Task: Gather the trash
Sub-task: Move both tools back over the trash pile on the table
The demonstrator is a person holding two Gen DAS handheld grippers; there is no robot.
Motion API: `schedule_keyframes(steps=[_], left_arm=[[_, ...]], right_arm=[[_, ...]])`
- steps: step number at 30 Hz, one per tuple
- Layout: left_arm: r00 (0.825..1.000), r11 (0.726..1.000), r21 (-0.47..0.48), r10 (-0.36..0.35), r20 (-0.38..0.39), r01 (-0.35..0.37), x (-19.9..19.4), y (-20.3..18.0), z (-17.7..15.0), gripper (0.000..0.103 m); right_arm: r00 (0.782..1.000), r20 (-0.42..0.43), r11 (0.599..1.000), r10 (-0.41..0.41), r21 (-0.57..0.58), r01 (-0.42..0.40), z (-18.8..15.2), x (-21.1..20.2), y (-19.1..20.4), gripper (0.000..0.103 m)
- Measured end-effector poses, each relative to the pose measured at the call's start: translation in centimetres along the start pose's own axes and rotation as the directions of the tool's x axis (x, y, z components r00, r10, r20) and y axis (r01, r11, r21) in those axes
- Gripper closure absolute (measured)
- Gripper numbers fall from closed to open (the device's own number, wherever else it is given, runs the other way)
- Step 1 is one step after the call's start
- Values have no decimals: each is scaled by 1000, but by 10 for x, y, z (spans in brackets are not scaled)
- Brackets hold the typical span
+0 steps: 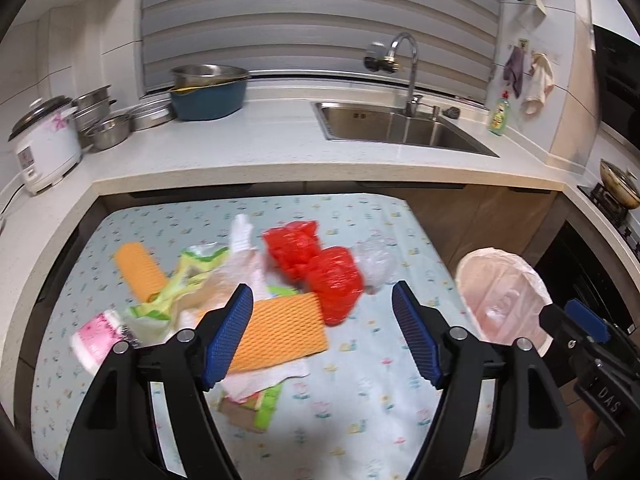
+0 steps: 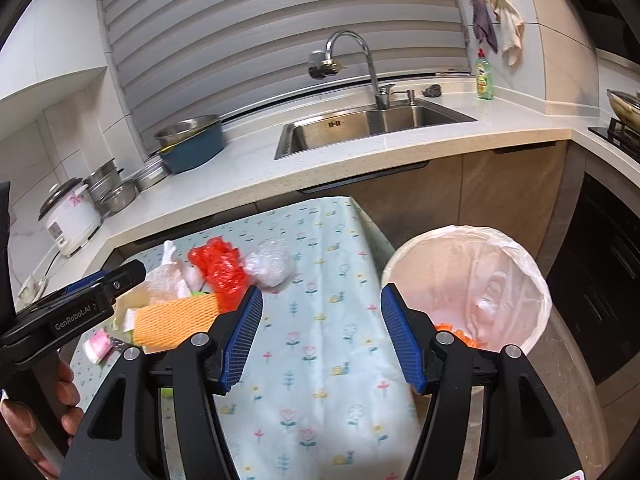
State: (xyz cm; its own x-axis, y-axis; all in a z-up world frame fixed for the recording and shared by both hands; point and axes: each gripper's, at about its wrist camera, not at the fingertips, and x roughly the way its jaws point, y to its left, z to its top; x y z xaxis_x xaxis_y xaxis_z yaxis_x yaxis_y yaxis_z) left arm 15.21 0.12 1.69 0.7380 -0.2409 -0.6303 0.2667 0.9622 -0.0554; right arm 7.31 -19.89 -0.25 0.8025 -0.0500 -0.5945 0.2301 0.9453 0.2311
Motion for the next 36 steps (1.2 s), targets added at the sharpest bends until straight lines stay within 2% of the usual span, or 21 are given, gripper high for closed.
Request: schedule_keyframes(steps=[13, 15, 20, 30, 36], left_arm=[[993, 989, -95, 112, -45, -116, -9, 98, -24, 31], [992, 987, -106, 118, -52, -123, -8, 111, -27, 25], [990, 981, -140, 126, -67, -134, -8, 139, -34, 21], [983, 967, -188, 158, -98, -174, -2, 181, -43, 21], [980, 965, -190, 163, -116, -183, 5, 194, -50, 21]], right_arm=[[994, -75, 993, 73, -82, -79, -26, 21, 82, 43], [993, -86, 992, 84, -90, -92, -30, 24, 92, 43], [986, -122, 984, 114, -121, -128, -41, 36, 125, 43], [963, -218, 963, 162, -180, -202, -72, 71, 182, 43], [948, -278, 953, 154, -211, -216, -90, 103, 209, 43]])
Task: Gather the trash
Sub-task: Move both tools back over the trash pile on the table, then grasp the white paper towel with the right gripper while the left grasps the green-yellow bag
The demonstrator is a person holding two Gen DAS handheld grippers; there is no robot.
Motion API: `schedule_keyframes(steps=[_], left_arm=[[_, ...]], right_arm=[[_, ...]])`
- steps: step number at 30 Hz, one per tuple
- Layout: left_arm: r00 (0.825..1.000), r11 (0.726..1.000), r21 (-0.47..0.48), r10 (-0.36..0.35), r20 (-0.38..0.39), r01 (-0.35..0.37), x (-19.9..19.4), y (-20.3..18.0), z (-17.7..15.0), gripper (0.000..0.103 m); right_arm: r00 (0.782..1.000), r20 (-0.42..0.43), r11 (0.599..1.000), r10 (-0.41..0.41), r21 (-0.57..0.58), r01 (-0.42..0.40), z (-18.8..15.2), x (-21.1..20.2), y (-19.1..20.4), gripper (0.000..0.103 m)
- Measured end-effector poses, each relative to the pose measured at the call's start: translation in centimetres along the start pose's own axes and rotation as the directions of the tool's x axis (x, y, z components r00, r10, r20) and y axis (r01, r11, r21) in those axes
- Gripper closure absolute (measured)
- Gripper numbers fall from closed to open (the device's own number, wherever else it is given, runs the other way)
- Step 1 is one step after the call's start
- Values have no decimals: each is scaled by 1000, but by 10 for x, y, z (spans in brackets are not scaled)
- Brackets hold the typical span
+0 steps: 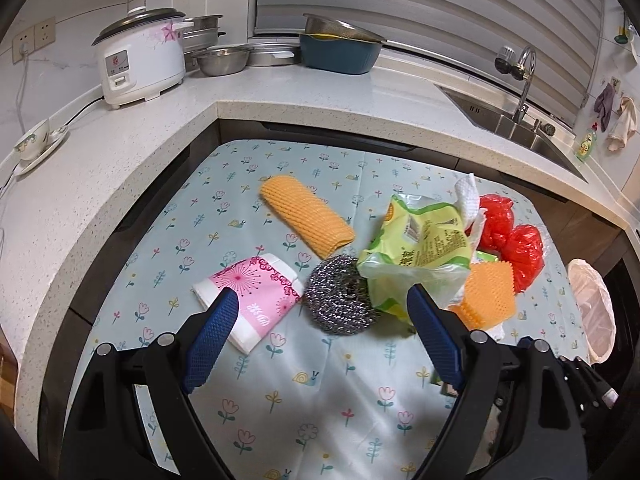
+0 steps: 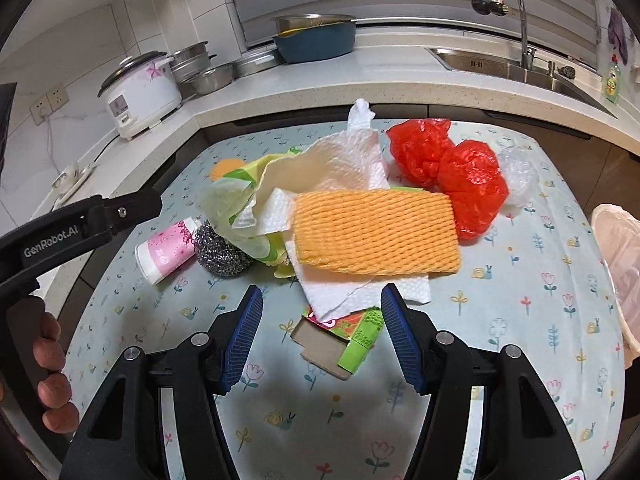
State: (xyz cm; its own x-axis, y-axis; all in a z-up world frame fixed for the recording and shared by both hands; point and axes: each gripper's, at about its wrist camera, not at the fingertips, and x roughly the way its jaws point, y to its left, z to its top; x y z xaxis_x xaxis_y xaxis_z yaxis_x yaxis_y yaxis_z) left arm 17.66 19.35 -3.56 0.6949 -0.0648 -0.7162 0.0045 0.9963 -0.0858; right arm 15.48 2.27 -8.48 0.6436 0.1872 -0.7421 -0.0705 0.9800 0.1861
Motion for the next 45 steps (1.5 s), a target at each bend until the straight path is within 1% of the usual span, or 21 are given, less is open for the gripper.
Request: schedule_keyframes(steps=[6, 7, 9, 10, 11, 12, 13, 14, 15, 16, 17, 19, 25, 31, 37, 40, 43, 44, 45], left_arm=[[1000, 1000, 4, 2, -20, -2, 12, 9, -3, 21], [1000, 1000, 5, 2, -23, -2, 13, 10, -4, 21], [1000, 1000, 8, 5, -29, -5, 16, 12, -5, 21], [999, 1000, 9, 5, -31, -5, 18, 12, -5, 21], [999, 1000, 11, 4, -35, -4, 20, 12, -6, 21], [999, 1000, 12, 5, -37, -5, 21, 12, -6, 21], [999, 1000, 12, 4, -39, -3, 22, 12, -7, 21], [999, 1000, 12, 2, -41, -2, 23, 11, -7, 21], [999, 1000, 13, 0, -43, 1, 24, 10, -7, 21], [999, 1000, 16, -1, -44, 2, 24, 9, -7, 21], [999, 1000, 19, -2, -44, 3, 24, 7, -7, 21], [999, 1000, 26, -7, -44, 8, 25, 3, -8, 21], [999, 998, 46, -29, -47, 31, 25, -13, -8, 21], [997, 995, 77, -56, -44, 59, 25, -40, -8, 21], [996, 994, 82, -75, -48, 79, 34, -58, -3, 21], [996, 993, 84, -79, -44, 83, 40, -65, 1, 21], [997, 993, 90, -75, -35, 78, 46, -70, 4, 26], [997, 993, 95, -73, -36, 76, 48, -72, 5, 31], [997, 993, 98, -67, -38, 71, 50, -74, 6, 39]], right_arm=[[999, -44, 1000, -13, -8, 13, 1, 35, 7, 47], [999, -42, 1000, -20, -10, 20, 2, 39, 7, 50], [999, -26, 999, -38, -21, 37, 5, 42, 9, 51], [999, -26, 999, -40, -21, 39, 7, 44, 8, 54], [999, -26, 999, -43, -21, 42, 9, 46, 7, 59], [999, -23, 999, -47, -21, 46, 11, 47, 6, 61], [998, -22, 998, -56, -22, 56, 13, 48, 5, 68], [998, -22, 998, -61, -21, 61, 14, 48, 3, 78], [998, -22, 998, -62, -15, 62, 15, 48, -1, 82], [998, -22, 998, -61, 0, 61, 16, 47, -5, 93], [998, -18, 999, -52, 14, 52, 16, 45, -10, 99], [999, 8, 998, -51, 42, 51, 18, 36, -19, 100], [995, 86, 996, -50, 77, 44, 25, -1, -37, 101], [987, 157, 995, -27, 102, 11, 33, -36, -46, 101], [977, 213, 994, -10, 111, -14, 37, -62, -54, 101], [974, 225, 993, -5, 118, -22, 38, -68, -58, 101], [973, 229, 992, -4, 123, -25, 38, -70, -63, 101], [974, 228, 992, -4, 126, -25, 38, -69, -65, 101], [974, 226, 991, -4, 129, -26, 37, -69, -67, 101]])
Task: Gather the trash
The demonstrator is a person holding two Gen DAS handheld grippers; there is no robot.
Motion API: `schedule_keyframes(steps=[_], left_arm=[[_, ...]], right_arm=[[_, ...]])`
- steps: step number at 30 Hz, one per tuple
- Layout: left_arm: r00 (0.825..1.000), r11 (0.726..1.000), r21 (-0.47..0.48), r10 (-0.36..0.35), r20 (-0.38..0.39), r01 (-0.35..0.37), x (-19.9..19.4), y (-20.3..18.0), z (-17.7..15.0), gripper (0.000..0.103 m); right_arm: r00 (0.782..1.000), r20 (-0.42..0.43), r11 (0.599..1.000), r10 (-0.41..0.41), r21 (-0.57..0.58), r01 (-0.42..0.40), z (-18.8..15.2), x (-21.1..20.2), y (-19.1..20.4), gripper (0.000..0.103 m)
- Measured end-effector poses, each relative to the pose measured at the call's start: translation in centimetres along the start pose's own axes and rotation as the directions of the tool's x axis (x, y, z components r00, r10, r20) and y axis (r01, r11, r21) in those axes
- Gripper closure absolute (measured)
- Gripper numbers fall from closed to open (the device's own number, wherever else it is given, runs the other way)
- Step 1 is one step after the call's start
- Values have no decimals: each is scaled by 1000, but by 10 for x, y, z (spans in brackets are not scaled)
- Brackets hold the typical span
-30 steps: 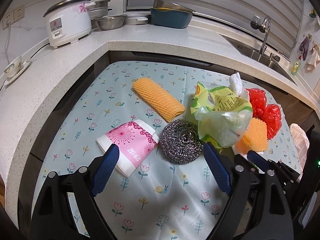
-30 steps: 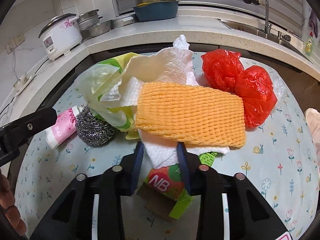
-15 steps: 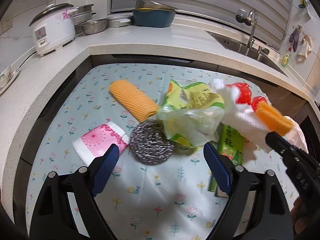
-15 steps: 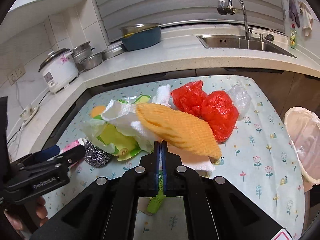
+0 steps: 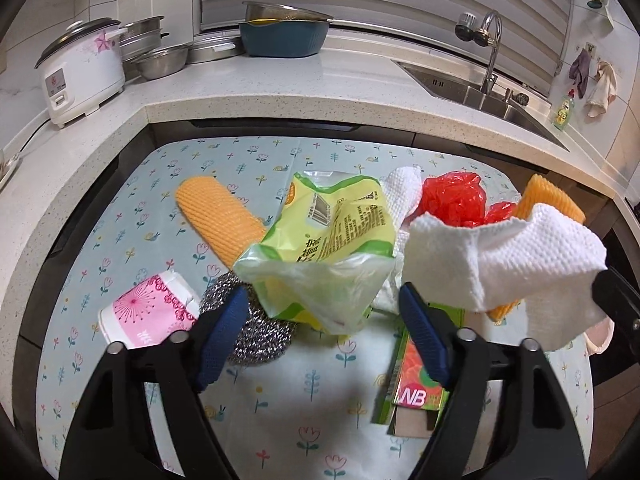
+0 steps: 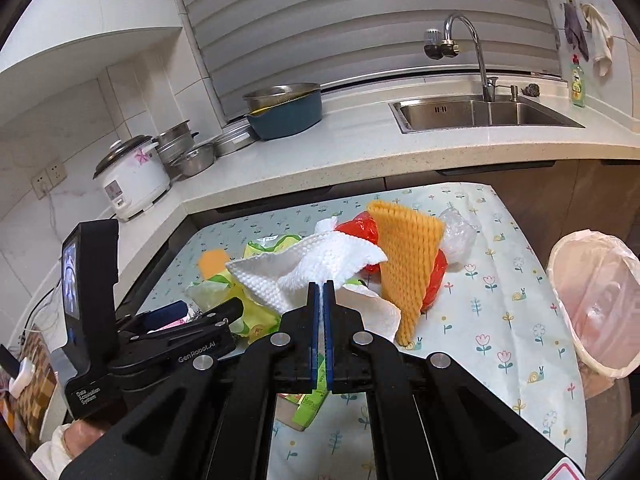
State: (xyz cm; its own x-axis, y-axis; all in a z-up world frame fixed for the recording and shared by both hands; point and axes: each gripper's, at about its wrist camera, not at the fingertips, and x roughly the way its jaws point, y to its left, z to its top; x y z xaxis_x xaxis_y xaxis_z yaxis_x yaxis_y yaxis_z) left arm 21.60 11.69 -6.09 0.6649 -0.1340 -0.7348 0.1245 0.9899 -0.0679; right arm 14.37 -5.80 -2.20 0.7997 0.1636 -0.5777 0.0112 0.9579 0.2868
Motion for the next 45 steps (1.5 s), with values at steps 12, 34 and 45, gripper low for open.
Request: schedule_keyframes(steps=[12, 34, 45], left_arm=[[1000, 1000, 0, 3, 28, -3, -15, -7, 5, 97], [975, 1000, 23, 10, 222, -15, -111, -73, 26, 99], [959, 999, 49, -32, 281, 19, -140, -112, 35, 99]], right_arm=[[999, 30, 999, 12, 30, -13, 3, -14, -18, 101], [986, 165, 995, -19, 97, 3, 17, -101, -80, 101], [976, 206, 989, -70, 142, 41, 20, -135, -125, 101]])
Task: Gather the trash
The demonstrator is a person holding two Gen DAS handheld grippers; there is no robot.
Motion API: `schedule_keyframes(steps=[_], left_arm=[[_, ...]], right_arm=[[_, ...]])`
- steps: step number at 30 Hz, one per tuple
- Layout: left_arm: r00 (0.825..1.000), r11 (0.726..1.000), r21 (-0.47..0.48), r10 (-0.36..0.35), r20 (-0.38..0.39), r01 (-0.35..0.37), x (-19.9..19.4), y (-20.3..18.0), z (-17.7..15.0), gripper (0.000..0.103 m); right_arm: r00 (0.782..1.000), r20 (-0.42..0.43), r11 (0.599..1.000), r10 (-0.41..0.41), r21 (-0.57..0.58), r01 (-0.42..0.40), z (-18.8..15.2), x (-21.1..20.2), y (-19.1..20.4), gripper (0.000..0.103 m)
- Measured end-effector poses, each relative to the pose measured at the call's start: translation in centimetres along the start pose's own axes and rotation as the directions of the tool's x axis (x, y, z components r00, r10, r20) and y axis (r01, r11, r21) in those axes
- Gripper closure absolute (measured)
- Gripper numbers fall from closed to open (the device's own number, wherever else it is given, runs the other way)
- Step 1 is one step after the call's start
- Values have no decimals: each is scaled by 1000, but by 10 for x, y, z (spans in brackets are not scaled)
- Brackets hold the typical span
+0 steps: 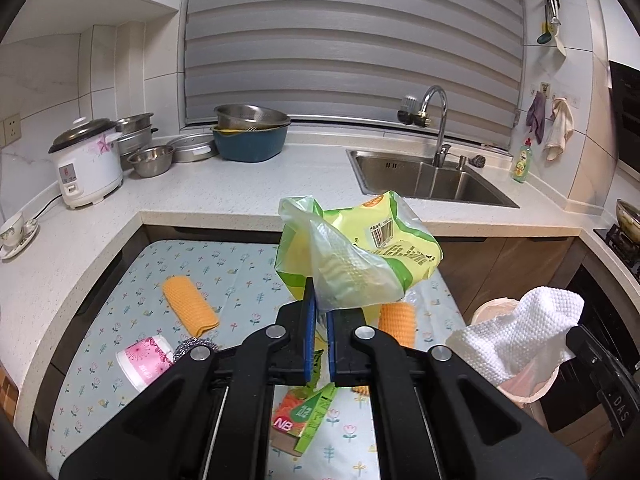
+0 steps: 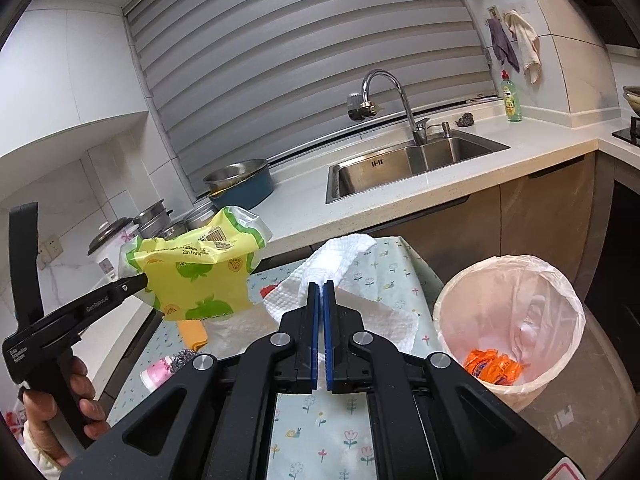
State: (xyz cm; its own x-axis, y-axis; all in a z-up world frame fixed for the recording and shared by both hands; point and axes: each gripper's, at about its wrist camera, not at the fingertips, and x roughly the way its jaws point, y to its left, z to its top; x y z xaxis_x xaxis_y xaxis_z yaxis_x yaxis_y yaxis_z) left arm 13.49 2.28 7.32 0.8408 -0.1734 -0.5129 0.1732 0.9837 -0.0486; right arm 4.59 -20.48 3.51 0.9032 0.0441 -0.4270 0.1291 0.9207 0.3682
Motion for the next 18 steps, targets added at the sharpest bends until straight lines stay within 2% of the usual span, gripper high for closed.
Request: schedule_keyframes(steps=[11, 18], left_arm=[[997, 999, 9, -44, 58, 43, -10, -29, 19, 99], [998, 997, 45, -62, 18, 62, -2, -43, 5, 99]], right_arm=[[999, 17, 998, -39, 46, 38, 4, -11, -38, 101], [999, 13, 998, -36, 54, 35, 3, -10, -42, 101]])
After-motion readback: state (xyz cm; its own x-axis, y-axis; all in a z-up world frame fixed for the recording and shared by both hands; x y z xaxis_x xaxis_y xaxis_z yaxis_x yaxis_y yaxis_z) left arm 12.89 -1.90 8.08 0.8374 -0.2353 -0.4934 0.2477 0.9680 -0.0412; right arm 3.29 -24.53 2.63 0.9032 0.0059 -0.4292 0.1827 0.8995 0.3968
